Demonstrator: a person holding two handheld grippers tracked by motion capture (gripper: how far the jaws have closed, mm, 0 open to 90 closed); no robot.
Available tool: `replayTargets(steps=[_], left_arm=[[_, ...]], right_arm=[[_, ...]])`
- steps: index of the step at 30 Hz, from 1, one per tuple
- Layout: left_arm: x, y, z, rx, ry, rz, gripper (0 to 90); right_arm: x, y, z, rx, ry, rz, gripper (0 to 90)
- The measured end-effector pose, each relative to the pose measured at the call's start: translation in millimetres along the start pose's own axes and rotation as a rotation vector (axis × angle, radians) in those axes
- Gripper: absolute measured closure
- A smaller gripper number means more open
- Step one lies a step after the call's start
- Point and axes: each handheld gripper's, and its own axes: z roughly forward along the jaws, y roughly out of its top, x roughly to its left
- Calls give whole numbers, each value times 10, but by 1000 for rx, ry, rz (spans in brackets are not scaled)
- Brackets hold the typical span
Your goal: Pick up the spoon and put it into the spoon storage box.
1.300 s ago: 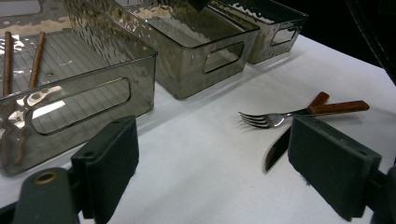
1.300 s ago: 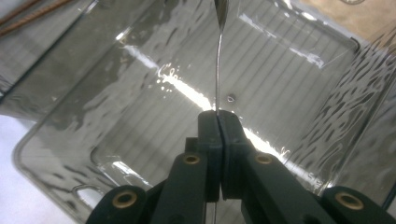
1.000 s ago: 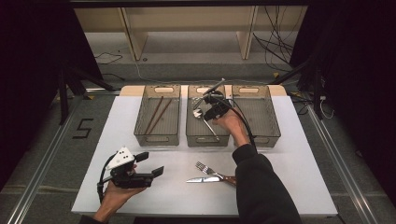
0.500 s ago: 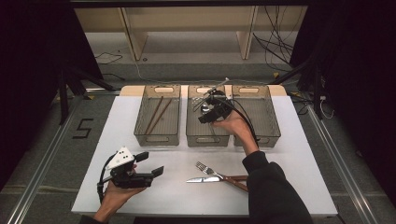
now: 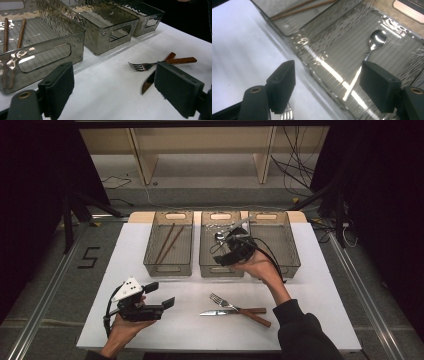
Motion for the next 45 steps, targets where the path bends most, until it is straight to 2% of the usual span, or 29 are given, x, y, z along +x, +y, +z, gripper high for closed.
replayTargets(steps=[5, 18, 32, 45], left_arm=[[4, 1, -6, -7, 0, -2, 159], [14, 0, -16, -16, -5, -14, 158], [16, 1, -18, -18, -2, -10, 158], [17, 4, -22, -21, -2, -9, 158]], right_arm=[[95, -64, -93, -21, 5, -15, 279], [259, -328, -218, -17, 28, -37, 260], [336, -580, -281, -34, 39, -31, 260], [400, -722, -264, -15, 47, -40, 250]])
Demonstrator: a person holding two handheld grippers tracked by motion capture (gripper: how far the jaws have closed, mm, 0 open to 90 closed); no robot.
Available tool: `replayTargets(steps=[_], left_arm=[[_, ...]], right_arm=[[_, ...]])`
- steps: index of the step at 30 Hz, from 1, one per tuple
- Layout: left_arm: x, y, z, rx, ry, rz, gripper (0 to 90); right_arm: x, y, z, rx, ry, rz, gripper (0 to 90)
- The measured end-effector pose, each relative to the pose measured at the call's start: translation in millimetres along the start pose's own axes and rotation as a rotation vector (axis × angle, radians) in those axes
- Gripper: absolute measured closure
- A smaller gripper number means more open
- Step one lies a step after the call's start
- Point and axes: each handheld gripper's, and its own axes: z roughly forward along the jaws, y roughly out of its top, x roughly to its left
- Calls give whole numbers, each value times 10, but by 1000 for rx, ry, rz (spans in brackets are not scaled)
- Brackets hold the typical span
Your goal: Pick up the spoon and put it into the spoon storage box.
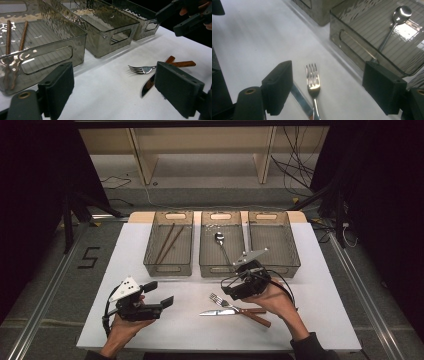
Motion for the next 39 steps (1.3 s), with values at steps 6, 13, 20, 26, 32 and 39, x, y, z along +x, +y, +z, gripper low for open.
replayTargets(steps=[6, 13, 20, 26, 32, 39], left_arm=[[-4, 3, 4, -2, 1, -2, 158], [-8, 11, 17, 2, 3, 1, 158], [-6, 10, 23, 1, 1, -2, 158], [-6, 6, 8, -5, -3, -4, 158], [-1, 6, 0, -9, -3, -9, 158], [-5, 7, 4, -8, -4, -7, 158]], right_arm=[[32, -94, 24, 40, 7, -6, 250], [30, -239, 43, 94, 7, -7, 257], [24, -347, 61, 145, 8, 6, 262], [36, -424, 68, 177, 3, 10, 260], [59, -488, 71, 203, -5, 9, 258], [72, -568, 83, 232, -9, 11, 260]])
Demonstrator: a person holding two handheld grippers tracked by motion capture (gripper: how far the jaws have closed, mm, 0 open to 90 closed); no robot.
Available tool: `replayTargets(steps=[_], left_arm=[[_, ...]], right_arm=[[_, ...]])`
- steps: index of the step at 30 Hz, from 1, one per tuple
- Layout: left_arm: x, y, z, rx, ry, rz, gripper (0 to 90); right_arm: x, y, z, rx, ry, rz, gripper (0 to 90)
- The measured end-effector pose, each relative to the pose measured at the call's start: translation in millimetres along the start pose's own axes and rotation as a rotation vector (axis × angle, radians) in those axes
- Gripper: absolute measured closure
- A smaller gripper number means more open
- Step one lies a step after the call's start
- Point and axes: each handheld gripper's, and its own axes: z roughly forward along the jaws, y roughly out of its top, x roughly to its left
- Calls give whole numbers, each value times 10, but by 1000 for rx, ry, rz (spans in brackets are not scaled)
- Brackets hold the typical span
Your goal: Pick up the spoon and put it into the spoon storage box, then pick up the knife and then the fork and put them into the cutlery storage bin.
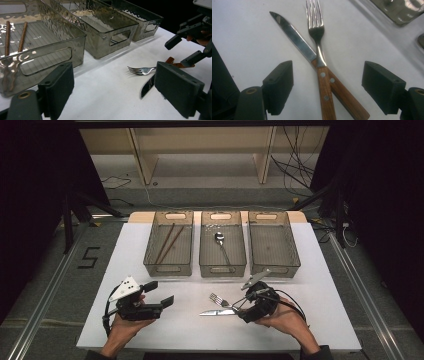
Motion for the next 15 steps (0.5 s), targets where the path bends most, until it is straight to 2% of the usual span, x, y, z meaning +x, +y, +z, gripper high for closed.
replayTargets(steps=[15], left_arm=[[5, 0, -13, -2, 3, -1, 158]], right_arm=[[1, -82, 36, 35, -4, 6, 278]])
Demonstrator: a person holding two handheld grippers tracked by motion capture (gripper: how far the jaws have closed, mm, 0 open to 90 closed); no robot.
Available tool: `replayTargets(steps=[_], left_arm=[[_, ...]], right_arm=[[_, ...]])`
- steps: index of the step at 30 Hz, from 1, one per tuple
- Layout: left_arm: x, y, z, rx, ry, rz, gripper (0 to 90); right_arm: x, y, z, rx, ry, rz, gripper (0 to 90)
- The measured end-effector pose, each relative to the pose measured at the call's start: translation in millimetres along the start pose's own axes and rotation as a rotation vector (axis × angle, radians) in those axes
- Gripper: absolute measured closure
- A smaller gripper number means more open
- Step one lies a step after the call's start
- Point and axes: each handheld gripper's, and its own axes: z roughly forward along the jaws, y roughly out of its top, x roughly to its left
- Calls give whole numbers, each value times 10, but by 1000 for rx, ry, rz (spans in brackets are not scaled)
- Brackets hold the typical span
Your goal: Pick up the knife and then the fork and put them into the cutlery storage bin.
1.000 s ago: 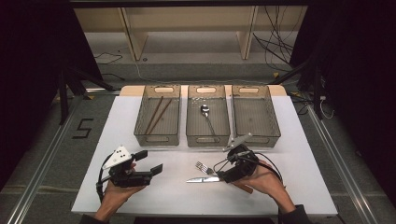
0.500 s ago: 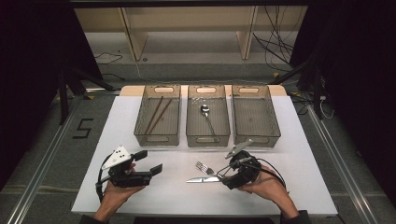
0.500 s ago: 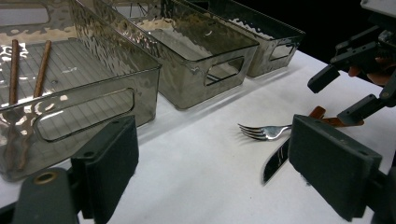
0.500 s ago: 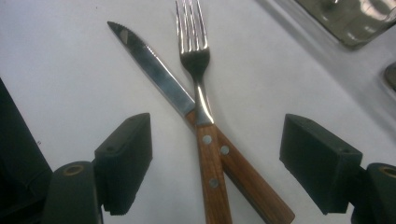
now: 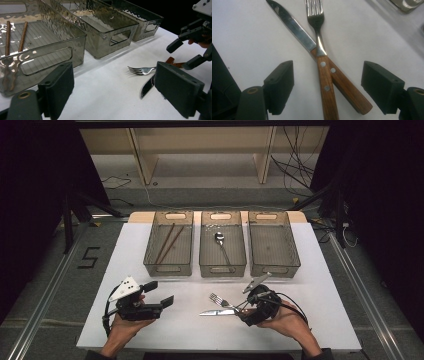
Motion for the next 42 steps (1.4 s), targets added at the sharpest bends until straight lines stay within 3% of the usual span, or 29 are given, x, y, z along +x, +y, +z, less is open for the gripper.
replayTargets(steps=[28, 42], left_arm=[[-11, -5, -10, 3, -1, 17, 158], [-12, -8, -9, 4, -1, 19, 158]], right_arm=[[83, -37, 113, 132, -23, -51, 661], [137, -13, 207, 159, -39, -72, 725]])
